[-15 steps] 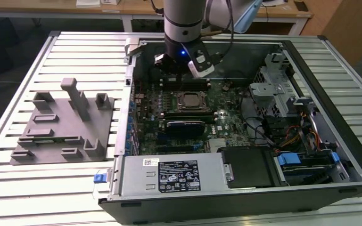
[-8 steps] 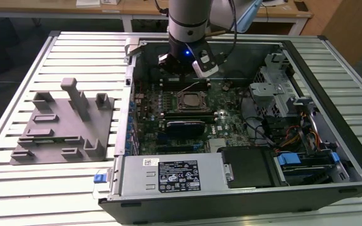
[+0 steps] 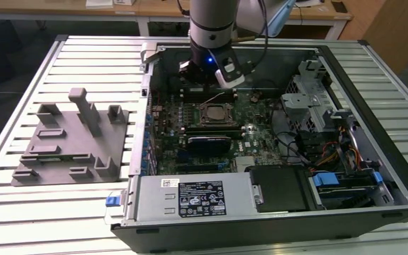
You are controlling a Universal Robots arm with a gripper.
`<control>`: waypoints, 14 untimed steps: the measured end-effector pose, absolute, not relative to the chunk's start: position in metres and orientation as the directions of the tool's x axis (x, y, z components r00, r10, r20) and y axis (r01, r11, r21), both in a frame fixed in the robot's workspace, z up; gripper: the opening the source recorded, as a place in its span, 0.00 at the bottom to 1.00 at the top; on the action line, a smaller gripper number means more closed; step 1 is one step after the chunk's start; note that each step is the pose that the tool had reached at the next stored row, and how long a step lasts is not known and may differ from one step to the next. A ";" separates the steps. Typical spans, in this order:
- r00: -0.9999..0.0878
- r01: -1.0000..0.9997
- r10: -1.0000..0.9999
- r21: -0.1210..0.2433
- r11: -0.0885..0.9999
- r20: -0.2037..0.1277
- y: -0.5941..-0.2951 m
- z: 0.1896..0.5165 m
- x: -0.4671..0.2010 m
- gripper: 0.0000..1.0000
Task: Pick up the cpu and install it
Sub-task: 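Install the first cpu locking lever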
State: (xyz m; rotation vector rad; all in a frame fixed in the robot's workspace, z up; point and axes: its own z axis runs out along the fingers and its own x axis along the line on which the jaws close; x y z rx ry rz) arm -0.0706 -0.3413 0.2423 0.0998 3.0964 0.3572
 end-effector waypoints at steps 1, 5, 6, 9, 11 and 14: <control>-0.997 0.074 0.080 0.226 0.971 -0.017 -0.341 0.242 -0.071 0.11; -0.990 0.128 0.137 0.220 0.967 -0.023 -0.341 0.241 -0.071 0.11; -0.989 0.138 0.147 0.220 0.966 -0.025 -0.341 0.240 -0.071 0.11; -0.986 0.154 0.166 0.221 0.963 -0.035 -0.341 0.238 -0.071 0.11; -0.984 0.160 0.174 0.222 0.962 -0.044 -0.341 0.237 -0.071 0.11; -0.981 0.166 0.184 0.224 0.960 -0.061 -0.341 0.236 -0.070 0.11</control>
